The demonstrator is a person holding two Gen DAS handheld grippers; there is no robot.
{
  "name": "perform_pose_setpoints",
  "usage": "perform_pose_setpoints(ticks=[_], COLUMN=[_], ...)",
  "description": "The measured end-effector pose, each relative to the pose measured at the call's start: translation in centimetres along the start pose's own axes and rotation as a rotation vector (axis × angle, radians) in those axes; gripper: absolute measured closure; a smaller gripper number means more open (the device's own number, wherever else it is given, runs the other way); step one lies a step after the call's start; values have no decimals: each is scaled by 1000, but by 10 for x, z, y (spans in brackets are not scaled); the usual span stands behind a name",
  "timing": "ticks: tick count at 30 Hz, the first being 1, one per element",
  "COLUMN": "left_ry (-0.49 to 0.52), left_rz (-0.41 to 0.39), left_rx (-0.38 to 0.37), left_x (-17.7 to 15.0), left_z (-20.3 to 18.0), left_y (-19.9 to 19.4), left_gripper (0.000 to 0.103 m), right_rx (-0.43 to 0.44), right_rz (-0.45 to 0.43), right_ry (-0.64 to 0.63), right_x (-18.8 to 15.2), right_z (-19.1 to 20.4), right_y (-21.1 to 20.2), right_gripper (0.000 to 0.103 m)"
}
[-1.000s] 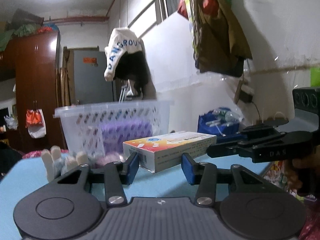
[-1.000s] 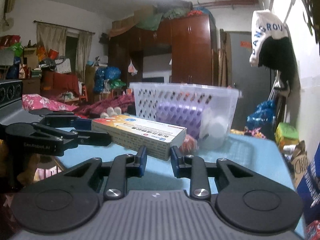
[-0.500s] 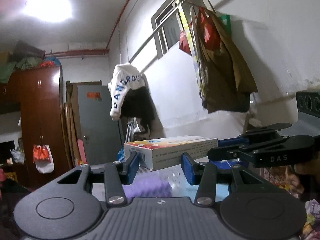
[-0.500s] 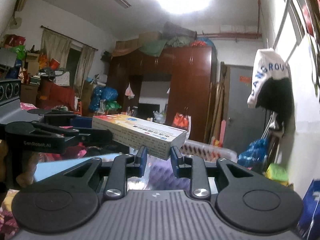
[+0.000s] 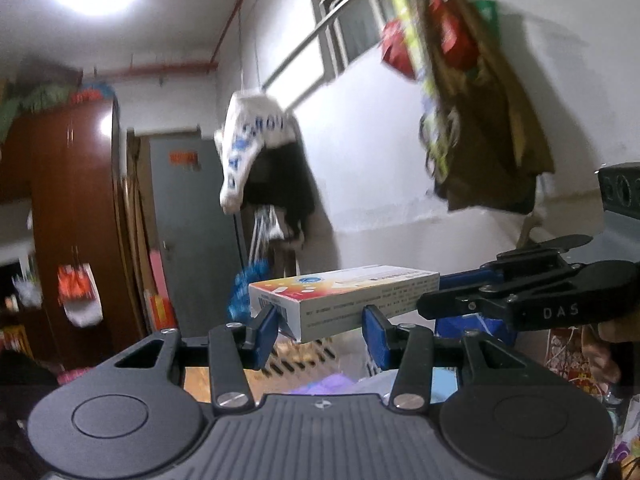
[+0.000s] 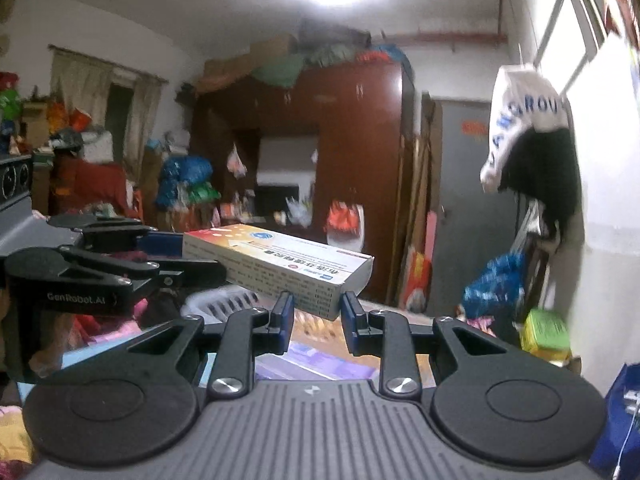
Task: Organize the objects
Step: 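Lift the medicine box with both tools and carry it over the basket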
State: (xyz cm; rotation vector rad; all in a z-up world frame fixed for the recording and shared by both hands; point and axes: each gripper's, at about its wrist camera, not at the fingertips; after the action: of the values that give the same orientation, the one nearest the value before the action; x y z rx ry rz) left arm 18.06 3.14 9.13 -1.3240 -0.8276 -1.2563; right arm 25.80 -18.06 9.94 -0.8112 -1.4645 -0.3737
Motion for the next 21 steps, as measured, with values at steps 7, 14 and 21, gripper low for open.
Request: perform_pose_setpoints(ticks=[7, 14, 21], left_ry=[-88, -169, -189], left_rz=[156, 320, 434], left_rx=[-42, -56, -5], left_x=[-5, -6, -9], left_z=[31, 51, 56], left_y=[54, 96, 114], left_gripper=[52, 51, 51], right_rx=[-14, -42, -28], right_rz=[145, 270, 388], right_ry=[52, 79, 128], right_x=[-2, 7, 11], right_z=[-14, -20, -28], right_y=[41, 66, 88], right_gripper=[74, 74, 73])
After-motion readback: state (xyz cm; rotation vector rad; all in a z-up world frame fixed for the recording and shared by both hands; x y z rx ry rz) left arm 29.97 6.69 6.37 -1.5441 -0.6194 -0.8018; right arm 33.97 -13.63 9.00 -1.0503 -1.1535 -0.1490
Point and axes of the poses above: each gripper's, at about its wrist camera, not at the fingertips, and y roughly the way its jaws point, z to its left, x to its top, and after that the axes turned 8 degrees about z, right-handed
